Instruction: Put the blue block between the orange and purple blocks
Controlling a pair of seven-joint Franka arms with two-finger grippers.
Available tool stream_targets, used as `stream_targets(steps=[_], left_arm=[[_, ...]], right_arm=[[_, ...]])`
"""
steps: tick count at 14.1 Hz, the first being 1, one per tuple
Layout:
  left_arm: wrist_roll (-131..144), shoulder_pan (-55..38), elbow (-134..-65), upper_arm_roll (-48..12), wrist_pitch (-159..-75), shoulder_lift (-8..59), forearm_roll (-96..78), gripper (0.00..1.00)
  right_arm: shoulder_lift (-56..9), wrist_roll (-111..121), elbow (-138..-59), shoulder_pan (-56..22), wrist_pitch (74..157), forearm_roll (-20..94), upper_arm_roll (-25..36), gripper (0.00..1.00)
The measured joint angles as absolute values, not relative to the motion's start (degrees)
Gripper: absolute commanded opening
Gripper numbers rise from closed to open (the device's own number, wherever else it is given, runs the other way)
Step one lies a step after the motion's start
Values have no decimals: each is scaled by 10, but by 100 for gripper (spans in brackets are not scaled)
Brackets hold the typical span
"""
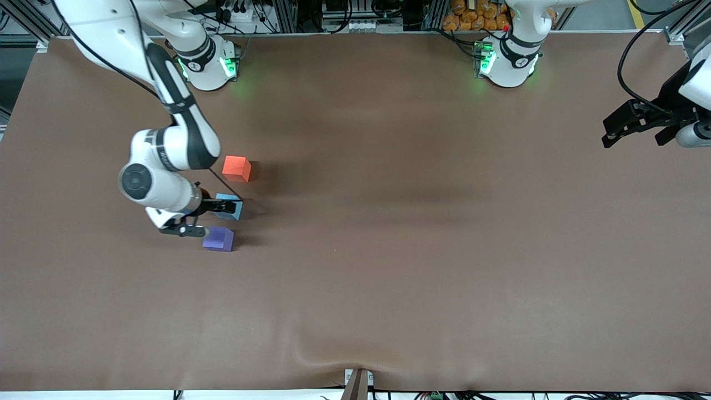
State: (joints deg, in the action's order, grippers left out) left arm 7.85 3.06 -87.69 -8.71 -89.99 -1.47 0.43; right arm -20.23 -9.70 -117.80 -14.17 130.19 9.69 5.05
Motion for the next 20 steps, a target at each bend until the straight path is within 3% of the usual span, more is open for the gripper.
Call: stream_targets(steps=[4, 12, 16, 20], left_arm=[[78, 31, -877, -87, -900, -15, 4, 100], [78, 32, -876, -86, -905, -15, 4, 100], [78, 32, -877, -86, -911, -15, 4, 100], [78, 32, -877, -86, -911, -15, 4, 100]], right_arm=[[-132, -60, -1118, -89, 1230, 95, 52, 100], [34, 78, -1106, 50, 1057, 59, 46, 100], [50, 76, -993, 54, 917, 18, 42, 100], [50, 42, -918, 49, 839, 14, 35, 100]])
